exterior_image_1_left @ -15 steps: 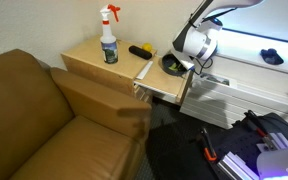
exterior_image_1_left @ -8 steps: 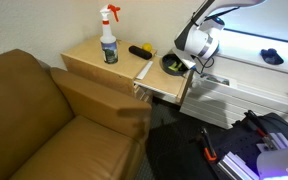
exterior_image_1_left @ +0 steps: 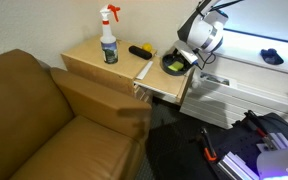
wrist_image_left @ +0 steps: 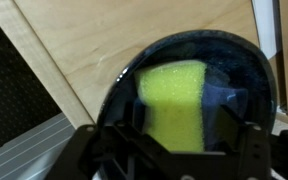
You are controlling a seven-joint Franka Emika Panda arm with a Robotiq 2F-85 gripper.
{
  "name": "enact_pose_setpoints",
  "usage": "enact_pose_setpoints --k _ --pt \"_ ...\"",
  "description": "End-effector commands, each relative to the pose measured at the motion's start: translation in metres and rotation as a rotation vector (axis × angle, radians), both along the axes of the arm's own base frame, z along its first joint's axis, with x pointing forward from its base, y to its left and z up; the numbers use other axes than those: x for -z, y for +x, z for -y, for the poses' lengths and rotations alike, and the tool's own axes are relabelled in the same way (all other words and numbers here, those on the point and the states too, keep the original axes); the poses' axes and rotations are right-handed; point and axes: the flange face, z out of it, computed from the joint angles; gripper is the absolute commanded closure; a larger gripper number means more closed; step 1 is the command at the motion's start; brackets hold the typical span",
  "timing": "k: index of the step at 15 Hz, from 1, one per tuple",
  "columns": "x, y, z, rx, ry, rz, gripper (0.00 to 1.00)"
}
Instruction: Use the yellow sponge to wipe the black bowl
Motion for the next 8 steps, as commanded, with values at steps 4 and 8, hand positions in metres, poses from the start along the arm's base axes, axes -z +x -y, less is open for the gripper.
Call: enact_pose_setpoints --k 4,8 --pt "-0.07 -0.048 0.015 -0.102 0.067 -0.149 0.0" --pt "-0.089 -0.038 0.016 -0.098 0.098 -0.071 0.0"
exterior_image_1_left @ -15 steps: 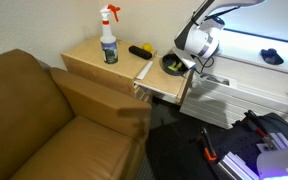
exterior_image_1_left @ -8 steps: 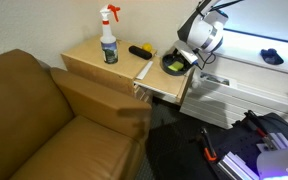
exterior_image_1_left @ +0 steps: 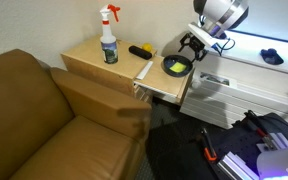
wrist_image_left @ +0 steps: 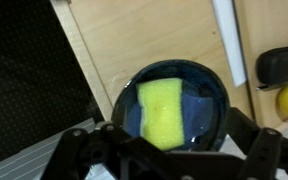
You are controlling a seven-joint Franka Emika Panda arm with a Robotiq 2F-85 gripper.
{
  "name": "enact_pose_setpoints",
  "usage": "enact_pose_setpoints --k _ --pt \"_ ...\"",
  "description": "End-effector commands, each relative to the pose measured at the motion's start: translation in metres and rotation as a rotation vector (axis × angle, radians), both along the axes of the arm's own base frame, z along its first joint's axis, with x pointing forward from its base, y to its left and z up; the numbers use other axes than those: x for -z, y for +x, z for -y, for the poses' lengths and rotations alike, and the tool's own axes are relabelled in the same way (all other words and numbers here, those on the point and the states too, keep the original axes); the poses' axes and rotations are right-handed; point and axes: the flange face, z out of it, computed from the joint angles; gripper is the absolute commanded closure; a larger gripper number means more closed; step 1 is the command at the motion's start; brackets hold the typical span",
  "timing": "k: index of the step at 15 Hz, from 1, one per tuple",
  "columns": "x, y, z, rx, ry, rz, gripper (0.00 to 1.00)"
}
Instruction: Use the yellow sponge to wipe the black bowl
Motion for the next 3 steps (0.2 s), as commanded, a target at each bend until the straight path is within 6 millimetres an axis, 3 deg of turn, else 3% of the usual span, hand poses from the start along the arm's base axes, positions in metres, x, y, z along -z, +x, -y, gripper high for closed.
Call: enact_pose_setpoints --k 1,3 --pt "-0.013 -0.002 -0.001 -0.005 0.009 0.03 0.0" --pt "-0.025 -0.008 0.0 -0.006 0.009 0.048 0.0"
